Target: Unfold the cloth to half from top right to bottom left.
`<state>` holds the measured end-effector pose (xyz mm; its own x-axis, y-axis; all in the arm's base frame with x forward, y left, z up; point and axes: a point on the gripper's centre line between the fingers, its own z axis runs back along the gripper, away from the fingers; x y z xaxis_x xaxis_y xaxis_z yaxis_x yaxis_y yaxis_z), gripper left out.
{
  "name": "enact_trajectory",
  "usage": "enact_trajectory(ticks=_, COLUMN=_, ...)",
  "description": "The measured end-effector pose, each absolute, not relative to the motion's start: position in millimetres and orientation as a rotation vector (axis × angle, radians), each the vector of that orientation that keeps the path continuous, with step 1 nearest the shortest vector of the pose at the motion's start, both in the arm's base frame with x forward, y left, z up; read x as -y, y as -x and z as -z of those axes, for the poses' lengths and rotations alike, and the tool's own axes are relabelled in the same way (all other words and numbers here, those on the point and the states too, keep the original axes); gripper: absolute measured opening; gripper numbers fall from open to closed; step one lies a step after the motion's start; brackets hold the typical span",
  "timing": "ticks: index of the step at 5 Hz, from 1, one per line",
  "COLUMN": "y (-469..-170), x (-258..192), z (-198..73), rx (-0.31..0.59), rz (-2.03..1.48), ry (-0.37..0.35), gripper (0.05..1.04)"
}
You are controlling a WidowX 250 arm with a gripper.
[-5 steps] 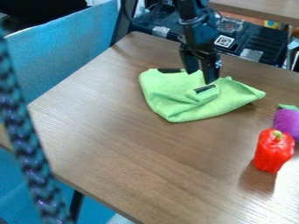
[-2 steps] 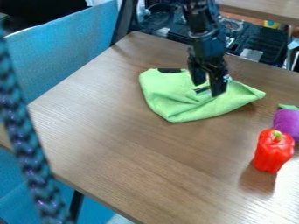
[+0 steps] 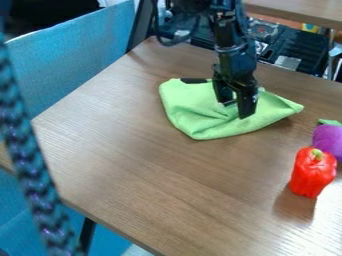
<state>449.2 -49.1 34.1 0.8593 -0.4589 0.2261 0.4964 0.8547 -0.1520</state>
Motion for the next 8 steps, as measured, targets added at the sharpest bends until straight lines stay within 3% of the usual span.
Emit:
enact_trajectory(ticks=2, y=-450.4, x=50.0, z=-36.9, rx=0.184, rz=0.507, ry=0.215, gripper=0.393)
enact_trajectory(ticks=3, y=-450.2, x=51.7, z=-35.5, rx=0.178, rz=0.515, ry=0.232, gripper=0.173)
enact_trajectory(ticks=4, y=-448.2, x=55.8, z=-36.8, rx=0.172, rz=0.518, ry=0.261, gripper=0.075)
enact_trajectory(ticks=5, y=-449.3, x=51.0, z=-37.1, rx=0.189, rz=0.511, ry=0.284, gripper=0.064)
enact_trajectory(ticks=6, y=-445.0, x=38.8, z=-59.3, rx=0.223, rz=0.503, ry=0.309, gripper=0.064)
enact_trajectory(ticks=8, y=-419.8, x=13.1, z=-76.7, rx=0.190, rz=0.584, ry=0.375, gripper=0.064)
